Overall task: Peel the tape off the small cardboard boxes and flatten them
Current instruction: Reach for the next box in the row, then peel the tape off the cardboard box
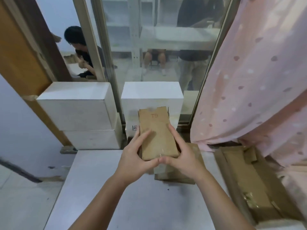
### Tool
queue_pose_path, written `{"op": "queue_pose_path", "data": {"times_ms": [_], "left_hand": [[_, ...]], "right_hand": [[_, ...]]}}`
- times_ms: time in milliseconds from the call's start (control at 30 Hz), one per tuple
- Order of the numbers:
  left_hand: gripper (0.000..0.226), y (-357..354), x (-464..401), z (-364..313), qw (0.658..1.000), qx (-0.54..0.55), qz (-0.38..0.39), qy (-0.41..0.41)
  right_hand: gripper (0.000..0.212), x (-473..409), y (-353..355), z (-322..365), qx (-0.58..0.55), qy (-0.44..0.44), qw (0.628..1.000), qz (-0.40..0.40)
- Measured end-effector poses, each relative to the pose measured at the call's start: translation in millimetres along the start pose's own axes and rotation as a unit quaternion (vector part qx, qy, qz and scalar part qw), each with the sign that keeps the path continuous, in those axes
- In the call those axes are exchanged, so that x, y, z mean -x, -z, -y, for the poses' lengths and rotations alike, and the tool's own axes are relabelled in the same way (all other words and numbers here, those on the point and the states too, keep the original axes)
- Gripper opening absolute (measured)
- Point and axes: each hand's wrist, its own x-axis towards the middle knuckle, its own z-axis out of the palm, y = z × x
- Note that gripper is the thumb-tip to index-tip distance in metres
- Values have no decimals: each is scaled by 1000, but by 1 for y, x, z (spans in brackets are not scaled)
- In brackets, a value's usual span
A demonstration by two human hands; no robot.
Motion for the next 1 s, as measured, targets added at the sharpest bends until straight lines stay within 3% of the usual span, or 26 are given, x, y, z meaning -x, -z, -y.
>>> {"op": "queue_pose_path", "data": {"times_ms": [100, 233, 333, 467, 567, 667, 767, 833, 933, 1000], "left_hand": [[100, -19, 9, -7, 998, 36, -53, 28], [102, -36, 15, -15, 990, 72, -90, 85], [81, -43, 19, -10, 990, 71, -39, 115], [93, -44, 35, 9, 990, 73, 81, 89], [90, -52, 45, 16, 988, 93, 89, 83], [74, -62, 46, 12, 979, 167, 42, 108], [49, -63, 33, 5, 962, 215, -21, 165], [39, -62, 24, 1, 942, 244, -27, 230], [40, -68, 16, -2, 919, 258, -12, 298], [42, -79, 14, -7, 922, 243, -7, 301]], "right_hand": [[119, 8, 16, -5, 12, -10, 1000, 18], [110, 16, 16, -14, 8, -15, 1000, -20], [95, 19, 11, -16, 1, -14, 995, -98], [68, 23, 10, -17, -52, -91, 978, -183], [84, 27, 10, -19, -42, -143, 969, -198], [91, 38, 10, -22, -46, -130, 978, -159], [94, 53, 15, -25, -89, -69, 992, -65], [109, 61, 22, -27, -63, -46, 997, 14], [128, 70, 32, -32, 18, -66, 994, 87], [117, 73, 39, -34, 46, -60, 995, 64]]}}
